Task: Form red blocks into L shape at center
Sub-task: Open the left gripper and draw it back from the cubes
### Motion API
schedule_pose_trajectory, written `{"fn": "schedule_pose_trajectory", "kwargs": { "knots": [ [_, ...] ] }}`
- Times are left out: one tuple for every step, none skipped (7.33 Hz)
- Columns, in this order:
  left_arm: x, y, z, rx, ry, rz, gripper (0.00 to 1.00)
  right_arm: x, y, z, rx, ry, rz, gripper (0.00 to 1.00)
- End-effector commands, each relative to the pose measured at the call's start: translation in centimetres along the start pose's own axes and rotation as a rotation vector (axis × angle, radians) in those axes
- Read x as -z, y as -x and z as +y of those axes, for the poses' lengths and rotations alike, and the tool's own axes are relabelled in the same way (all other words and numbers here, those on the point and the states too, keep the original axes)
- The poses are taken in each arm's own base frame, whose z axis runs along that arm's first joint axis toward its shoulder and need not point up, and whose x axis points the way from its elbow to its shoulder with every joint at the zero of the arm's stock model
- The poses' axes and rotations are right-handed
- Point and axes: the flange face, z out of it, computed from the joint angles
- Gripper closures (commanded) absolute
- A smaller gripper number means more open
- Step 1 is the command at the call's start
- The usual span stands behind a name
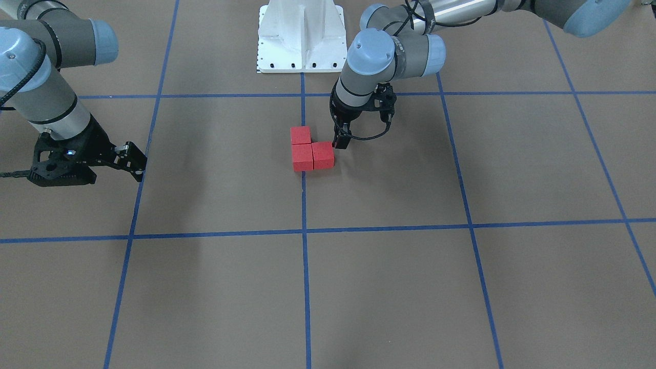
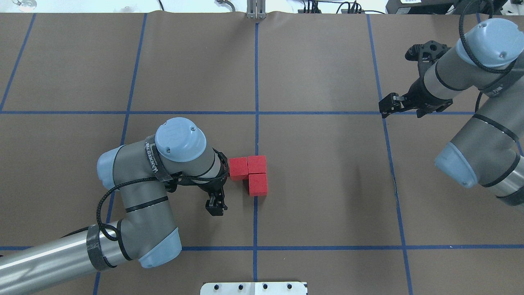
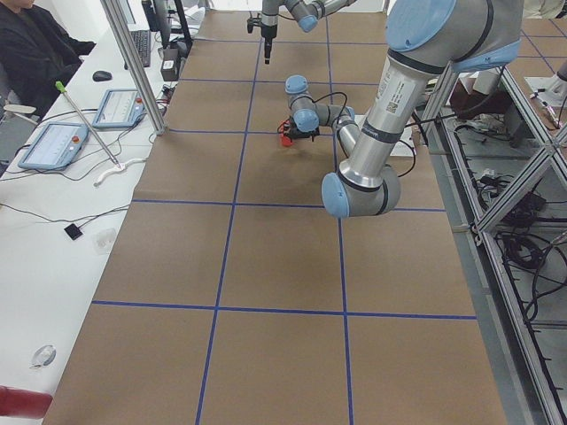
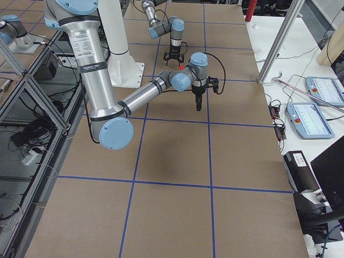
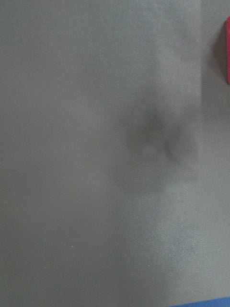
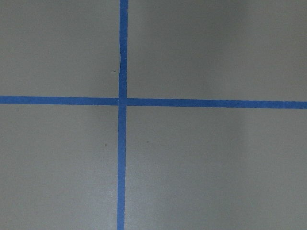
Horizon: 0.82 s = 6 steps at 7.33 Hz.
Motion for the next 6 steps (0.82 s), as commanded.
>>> {"fn": "schedule_pose_trajectory", "kwargs": {
  "knots": [
    [-0.1,0.1,0.0,-0.002,-0.001,-0.002,0.0,0.0,0.0,0.0,0.001,-0.001,0.001,0.0],
    [0.0,0.0,-0.5,-0.002,-0.002,0.0,0.0,0.0,0.0,0.0,0.001,-0.001,0.001,0.0],
    [0.5,0.0,-0.6,-0.072,0.001,0.002,0.0,0.0,-0.1,-0.1,-0.001,-0.002,0.001,0.0],
    [0.9,0.2,-1.6,-0.17,-0.003,0.004,0.0,0.1,-0.1,-0.1,-0.002,-0.003,0.002,0.0],
    [1.5,0.9,-3.8,-0.273,-0.007,0.005,0.0,0.1,-0.2,-0.2,-0.001,-0.005,0.001,0.0],
    [2.5,1.7,-7.2,-0.403,-0.021,0.008,0.0,0.4,-0.5,-0.4,-0.007,-0.01,0.003,0.0]
  ]
}}
